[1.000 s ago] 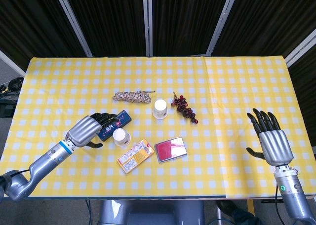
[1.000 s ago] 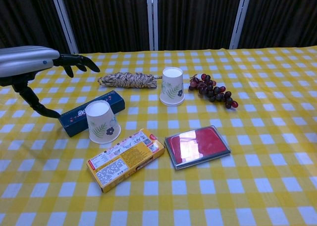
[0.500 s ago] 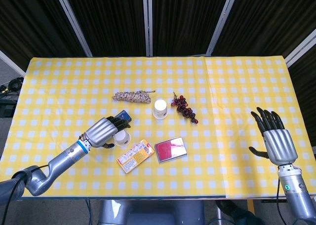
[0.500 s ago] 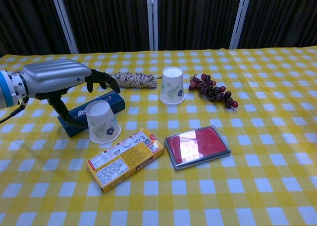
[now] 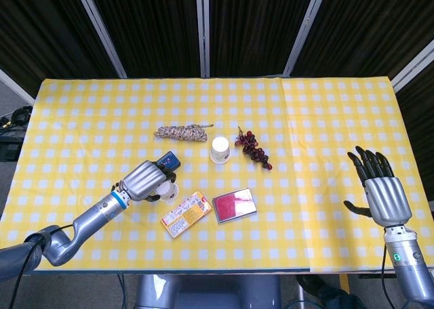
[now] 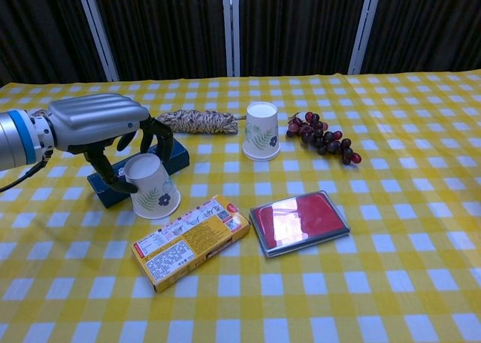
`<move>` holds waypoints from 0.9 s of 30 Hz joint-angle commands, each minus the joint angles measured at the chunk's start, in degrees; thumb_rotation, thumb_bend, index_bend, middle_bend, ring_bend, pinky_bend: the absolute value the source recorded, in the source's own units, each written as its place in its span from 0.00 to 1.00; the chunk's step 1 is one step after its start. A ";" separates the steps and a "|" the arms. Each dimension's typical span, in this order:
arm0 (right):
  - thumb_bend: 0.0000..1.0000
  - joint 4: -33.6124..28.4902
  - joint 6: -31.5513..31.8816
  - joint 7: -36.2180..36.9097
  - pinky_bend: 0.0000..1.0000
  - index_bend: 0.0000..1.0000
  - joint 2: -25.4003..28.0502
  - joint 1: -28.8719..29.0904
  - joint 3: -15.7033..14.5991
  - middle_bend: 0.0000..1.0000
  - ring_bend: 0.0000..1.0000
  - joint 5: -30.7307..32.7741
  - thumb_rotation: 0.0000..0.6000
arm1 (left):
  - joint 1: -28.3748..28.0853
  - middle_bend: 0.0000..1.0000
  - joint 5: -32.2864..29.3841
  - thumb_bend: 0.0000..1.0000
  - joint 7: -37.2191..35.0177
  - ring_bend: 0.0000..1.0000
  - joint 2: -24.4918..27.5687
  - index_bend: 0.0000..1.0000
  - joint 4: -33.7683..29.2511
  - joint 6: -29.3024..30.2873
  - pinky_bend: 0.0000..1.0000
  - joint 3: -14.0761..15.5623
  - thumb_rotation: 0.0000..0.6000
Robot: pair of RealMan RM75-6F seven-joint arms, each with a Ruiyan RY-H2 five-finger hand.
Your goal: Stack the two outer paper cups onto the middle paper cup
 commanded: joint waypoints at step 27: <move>0.00 0.81 -0.98 0.73 0.00 0.02 0.30 -1.40 2.40 0.00 0.00 1.41 1.00 | -13.05 0.47 -15.61 0.20 5.48 0.47 -2.29 0.52 2.19 -6.65 0.59 -14.83 1.00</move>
